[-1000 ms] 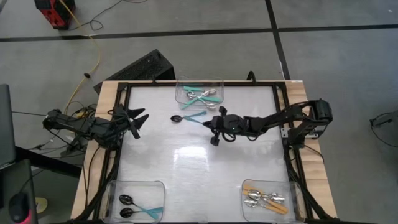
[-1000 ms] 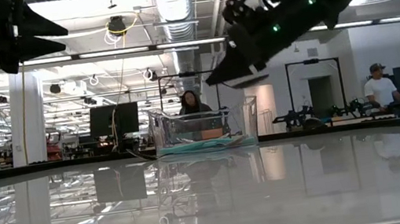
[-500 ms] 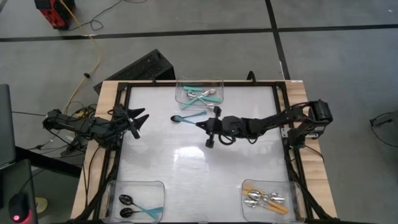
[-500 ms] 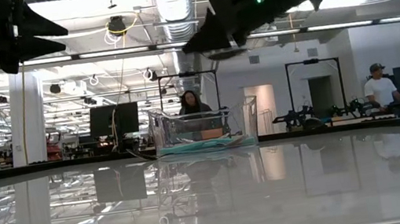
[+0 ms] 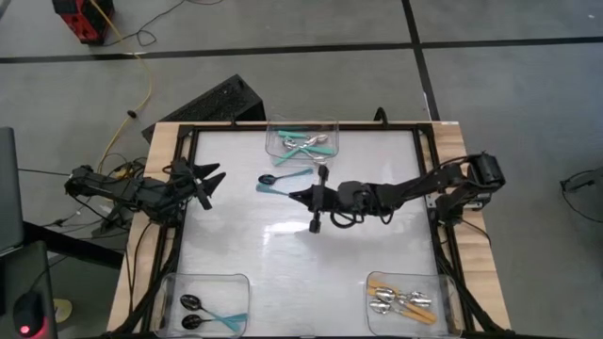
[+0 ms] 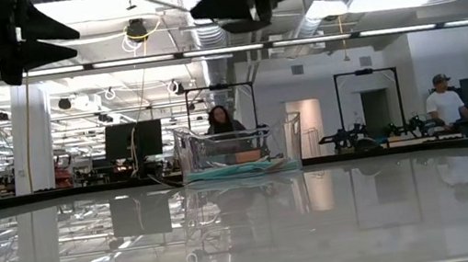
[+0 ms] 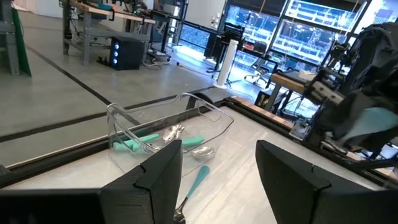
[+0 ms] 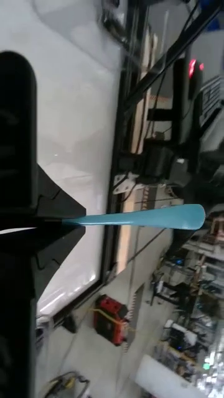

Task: Sort silverware by color (type)
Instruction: Put the right black spoon into the bottom left transparent bin

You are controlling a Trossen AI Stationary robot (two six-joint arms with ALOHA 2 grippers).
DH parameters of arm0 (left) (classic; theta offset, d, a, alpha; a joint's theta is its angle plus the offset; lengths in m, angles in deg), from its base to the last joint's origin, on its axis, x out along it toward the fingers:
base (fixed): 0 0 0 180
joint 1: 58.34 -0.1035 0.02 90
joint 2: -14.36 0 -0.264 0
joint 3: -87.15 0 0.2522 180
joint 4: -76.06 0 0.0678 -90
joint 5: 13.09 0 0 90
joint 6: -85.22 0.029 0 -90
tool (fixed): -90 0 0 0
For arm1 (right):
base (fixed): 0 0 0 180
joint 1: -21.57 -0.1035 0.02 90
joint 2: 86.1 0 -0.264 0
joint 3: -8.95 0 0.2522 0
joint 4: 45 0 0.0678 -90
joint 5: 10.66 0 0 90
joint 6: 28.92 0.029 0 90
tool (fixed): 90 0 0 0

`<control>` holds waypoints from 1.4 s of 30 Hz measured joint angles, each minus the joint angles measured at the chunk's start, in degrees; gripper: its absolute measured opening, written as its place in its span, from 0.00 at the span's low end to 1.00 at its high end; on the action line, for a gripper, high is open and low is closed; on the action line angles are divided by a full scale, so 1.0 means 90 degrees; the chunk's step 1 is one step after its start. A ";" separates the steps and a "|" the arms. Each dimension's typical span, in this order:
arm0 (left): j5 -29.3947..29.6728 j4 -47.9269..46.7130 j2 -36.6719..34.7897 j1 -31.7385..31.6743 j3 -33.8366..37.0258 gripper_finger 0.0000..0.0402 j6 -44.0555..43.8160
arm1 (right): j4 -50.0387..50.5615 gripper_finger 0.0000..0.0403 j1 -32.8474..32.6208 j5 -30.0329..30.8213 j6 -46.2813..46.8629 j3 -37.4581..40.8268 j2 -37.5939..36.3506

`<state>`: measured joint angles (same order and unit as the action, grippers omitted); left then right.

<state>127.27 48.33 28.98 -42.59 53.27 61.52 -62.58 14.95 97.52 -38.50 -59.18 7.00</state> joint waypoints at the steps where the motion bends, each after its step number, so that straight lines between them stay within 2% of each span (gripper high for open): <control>1: 0.0001 0.0015 -0.0001 0.0000 0.0001 0.47 0.0000 | -0.0081 0.09 -0.0041 0.0000 -0.0059 -0.0011 0.0000; 15: 0.0001 0.0109 -0.0001 0.0000 0.0000 0.47 0.0002 | -0.0980 0.09 -0.0377 -0.0024 -0.0328 -0.0077 0.0000; 19: 0.0000 0.0112 0.0001 0.0001 0.0001 0.47 0.0005 | -0.0917 0.09 -0.0444 -0.0024 -0.0350 -0.0353 0.0340; 26: -0.0004 0.0133 -0.0001 0.0000 0.0002 0.47 0.0005 | -0.0900 0.09 -0.0673 -0.0030 -0.1005 -0.1530 0.1608; 29: -0.0016 0.0143 -0.0001 0.0001 0.0002 0.47 0.0006 | -0.0843 0.09 -0.0749 -0.0071 -0.1137 -0.1917 0.1857; 35: -0.0011 0.0172 -0.0001 0.0002 0.0002 0.47 0.0003 | -0.0819 0.09 -0.0760 -0.0843 -0.1110 -0.2861 0.2542; 42: -0.0016 0.0184 -0.0001 0.0002 0.0002 0.47 -0.0076 | -0.0130 0.09 -0.0814 -0.1454 -0.1107 -0.4313 0.3551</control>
<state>127.12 49.98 28.97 -42.57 53.29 60.84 -63.75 7.62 84.43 -48.47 -98.00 38.95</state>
